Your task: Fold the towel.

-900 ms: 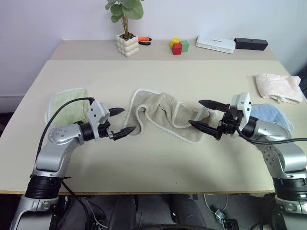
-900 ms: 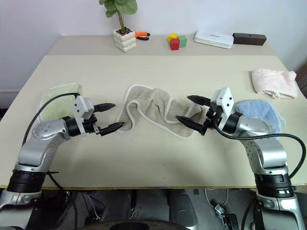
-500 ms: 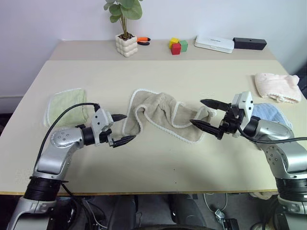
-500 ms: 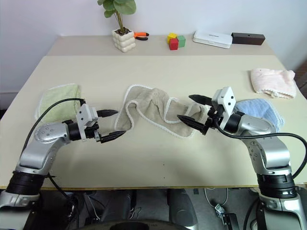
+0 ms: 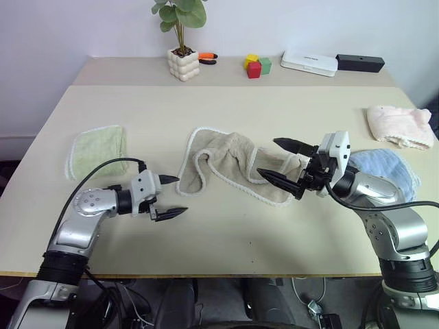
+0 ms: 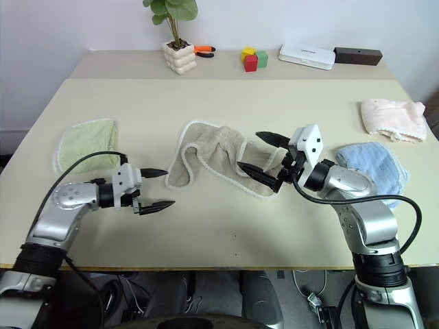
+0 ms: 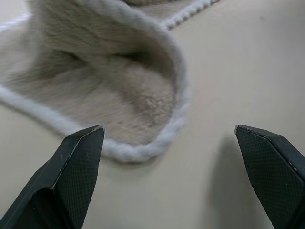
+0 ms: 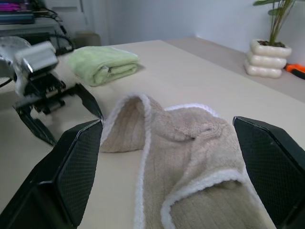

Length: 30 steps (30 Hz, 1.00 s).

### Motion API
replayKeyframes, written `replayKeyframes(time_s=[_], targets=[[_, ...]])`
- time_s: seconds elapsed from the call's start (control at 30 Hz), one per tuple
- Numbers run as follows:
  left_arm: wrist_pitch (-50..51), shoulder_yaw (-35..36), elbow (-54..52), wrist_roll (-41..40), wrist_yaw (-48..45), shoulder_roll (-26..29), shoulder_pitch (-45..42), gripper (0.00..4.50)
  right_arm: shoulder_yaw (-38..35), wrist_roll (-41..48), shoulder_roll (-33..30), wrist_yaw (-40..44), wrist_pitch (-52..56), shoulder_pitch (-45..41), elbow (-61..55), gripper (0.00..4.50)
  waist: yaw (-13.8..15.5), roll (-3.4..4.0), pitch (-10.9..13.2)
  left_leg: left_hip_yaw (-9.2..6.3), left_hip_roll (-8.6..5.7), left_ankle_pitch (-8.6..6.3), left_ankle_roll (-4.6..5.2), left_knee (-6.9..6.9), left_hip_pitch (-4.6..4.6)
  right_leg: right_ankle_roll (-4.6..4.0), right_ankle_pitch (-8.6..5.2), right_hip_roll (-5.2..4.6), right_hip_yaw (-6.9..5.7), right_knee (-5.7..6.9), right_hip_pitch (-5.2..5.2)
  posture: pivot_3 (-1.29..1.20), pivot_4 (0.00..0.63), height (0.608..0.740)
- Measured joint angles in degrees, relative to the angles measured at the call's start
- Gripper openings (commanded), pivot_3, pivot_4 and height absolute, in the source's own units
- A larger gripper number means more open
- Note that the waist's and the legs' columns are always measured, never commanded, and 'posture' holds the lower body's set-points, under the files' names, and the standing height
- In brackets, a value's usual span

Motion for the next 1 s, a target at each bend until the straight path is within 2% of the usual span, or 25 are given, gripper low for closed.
replayKeyframes(time_s=[0.1,0.2,0.43,0.47,0.77,0.9,1.0], targets=[[-3.16,-0.80,2.50,1.09,0.05,-0.20,-1.59,4.49,0.12,-0.02,0.43,-1.12,0.02,0.44,-1.16,4.50,-0.10,0.05,-0.04,0.01,0.00,0.00,0.00,0.00,0.08,0.00,0.00,0.00,0.01,0.01,0.06,0.00,0.150,0.740],[-5.46,-2.50,5.65,2.11,0.06,-1.01,-3.30,3.74,0.07,-0.01,1.22,-2.60,0.00,0.96,-2.36,4.50,-0.04,0.31,-0.25,0.00,-0.01,0.00,0.00,0.01,0.18,0.00,0.00,0.00,0.01,-0.01,0.21,0.00,0.150,0.740],[-5.85,-4.74,10.17,3.11,0.99,-4.44,-5.69,0.23,-0.04,0.02,1.45,-4.11,0.00,4.20,-4.67,4.50,0.10,0.69,-0.57,0.01,-0.03,0.00,0.00,0.08,0.68,-0.21,-0.15,-0.02,0.04,-0.08,0.74,0.00,0.150,0.740],[-5.36,-4.76,10.79,3.11,1.40,-4.71,-6.19,0.05,-0.16,0.03,1.36,-4.14,0.00,4.52,-4.80,4.50,-0.01,0.68,-0.58,0.01,-0.03,0.00,0.00,0.07,0.72,-0.23,-0.16,0.00,0.05,-0.07,0.75,0.00,0.150,0.740],[-0.47,-1.99,13.26,0.19,3.35,-6.01,-7.70,0.05,-1.55,-0.24,0.43,-3.73,-0.14,8.13,-5.85,4.50,-0.45,0.70,-0.61,0.02,0.01,0.00,0.01,-0.01,0.77,-0.22,-0.20,0.05,0.08,0.00,0.70,0.00,0.150,0.740],[6.83,3.21,11.26,-5.02,3.44,-4.56,-7.17,0.05,-0.44,-6.40,-6.24,0.28,-4.35,13.65,-5.23,4.50,-0.46,0.59,-0.55,0.01,0.01,0.00,0.01,-0.02,0.24,-0.07,-0.16,0.06,0.06,0.01,0.21,0.00,0.150,0.740],[10.14,6.66,8.22,-7.70,3.43,-2.92,-7.18,0.05,0.20,-9.00,-8.09,2.49,-6.35,15.09,-4.03,4.50,-0.41,0.57,-0.52,0.02,0.00,0.00,0.01,-0.01,0.09,0.02,-0.12,0.03,0.07,0.04,0.04,0.00,0.150,0.740]])
